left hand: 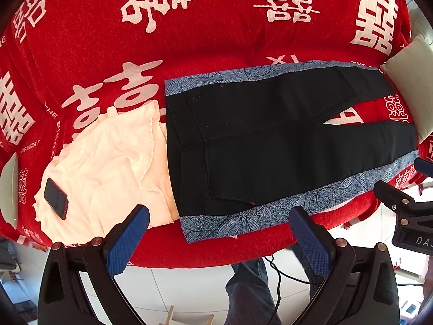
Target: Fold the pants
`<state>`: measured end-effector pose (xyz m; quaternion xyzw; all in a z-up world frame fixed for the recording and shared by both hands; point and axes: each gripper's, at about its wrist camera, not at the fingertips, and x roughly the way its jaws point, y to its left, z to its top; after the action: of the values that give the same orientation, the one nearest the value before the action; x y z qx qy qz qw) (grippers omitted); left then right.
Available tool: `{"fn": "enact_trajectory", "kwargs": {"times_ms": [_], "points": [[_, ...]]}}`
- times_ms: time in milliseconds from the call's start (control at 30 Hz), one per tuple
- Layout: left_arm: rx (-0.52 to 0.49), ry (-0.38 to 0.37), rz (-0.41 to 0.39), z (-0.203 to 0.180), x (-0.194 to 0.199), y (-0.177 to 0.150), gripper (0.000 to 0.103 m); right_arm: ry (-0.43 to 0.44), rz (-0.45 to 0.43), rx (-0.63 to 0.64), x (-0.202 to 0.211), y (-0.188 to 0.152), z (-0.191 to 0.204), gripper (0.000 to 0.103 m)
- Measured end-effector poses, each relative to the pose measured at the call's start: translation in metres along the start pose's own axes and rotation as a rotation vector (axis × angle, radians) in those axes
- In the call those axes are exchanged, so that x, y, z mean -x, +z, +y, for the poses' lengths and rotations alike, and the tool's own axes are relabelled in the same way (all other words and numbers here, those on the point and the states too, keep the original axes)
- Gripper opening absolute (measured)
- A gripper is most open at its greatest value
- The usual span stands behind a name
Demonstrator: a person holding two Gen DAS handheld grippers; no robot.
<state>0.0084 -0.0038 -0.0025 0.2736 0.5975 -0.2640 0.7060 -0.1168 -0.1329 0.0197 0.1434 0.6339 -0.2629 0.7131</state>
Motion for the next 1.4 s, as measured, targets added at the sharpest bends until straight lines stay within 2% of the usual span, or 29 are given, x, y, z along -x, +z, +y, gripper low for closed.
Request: {"fn": "enact_trajectory", "kwargs": {"times_ms": [200,533,667,733,767,833,900,967,1000,1033,1100,1167,1267,1400], "points": [[0.05,-0.026,0.004,-0.009,-0.012,-0.003,0.103,0.01,0.014,0.009,-0.01,-0.002,-0.008,0.103],[0.207,0.008,0.052,-0.035,-0.057,-0.01,0.103,0.054,0.046,0.067,-0.053,0.004,-0.029,0.103],[0.276,-0.023,0.027,-0.041,-0.072,-0.012,0.103,0.105,0.042,0.075,-0.074,0.006,-0.038,0.103],[0.31,-0.055,-0.002,-0.038,-0.078,-0.013,0.103,0.169,0.021,0.038,-0.08,0.008,-0.048,0.103],[0.332,-0.077,-0.014,-0.036,-0.081,-0.015,0.103,0.23,0.015,0.002,-0.084,0.007,-0.056,0.103],[0.394,-0.131,-0.036,-0.03,-0.09,-0.023,0.103,0.381,0.013,-0.086,-0.092,0.004,-0.072,0.103],[0.457,-0.194,-0.046,-0.022,-0.103,-0.034,0.103,0.577,0.018,-0.189,-0.106,-0.007,-0.092,0.103],[0.502,-0.237,-0.047,-0.016,-0.116,-0.045,0.103,0.739,0.062,-0.288,-0.132,-0.022,-0.105,0.098],[0.525,-0.266,-0.043,-0.013,-0.124,-0.051,0.103,0.783,0.085,-0.322,-0.143,-0.029,-0.108,0.087],[0.542,-0.283,-0.035,-0.011,-0.131,-0.056,0.103,0.823,0.113,-0.363,-0.16,-0.039,-0.111,0.07],[0.572,-0.31,-0.015,-0.007,-0.144,-0.066,0.103,0.875,0.158,-0.41,-0.184,-0.054,-0.112,0.06],[0.59,-0.336,-0.009,-0.007,-0.151,-0.074,0.103,0.936,0.186,-0.464,-0.207,-0.07,-0.111,0.06],[0.585,-0.347,-0.007,-0.008,-0.156,-0.082,0.103,0.97,0.205,-0.48,-0.228,-0.083,-0.106,0.06],[0.567,-0.386,0.009,-0.016,-0.158,-0.088,0.103,1.031,0.174,-0.514,-0.241,-0.087,-0.107,0.06]]}}
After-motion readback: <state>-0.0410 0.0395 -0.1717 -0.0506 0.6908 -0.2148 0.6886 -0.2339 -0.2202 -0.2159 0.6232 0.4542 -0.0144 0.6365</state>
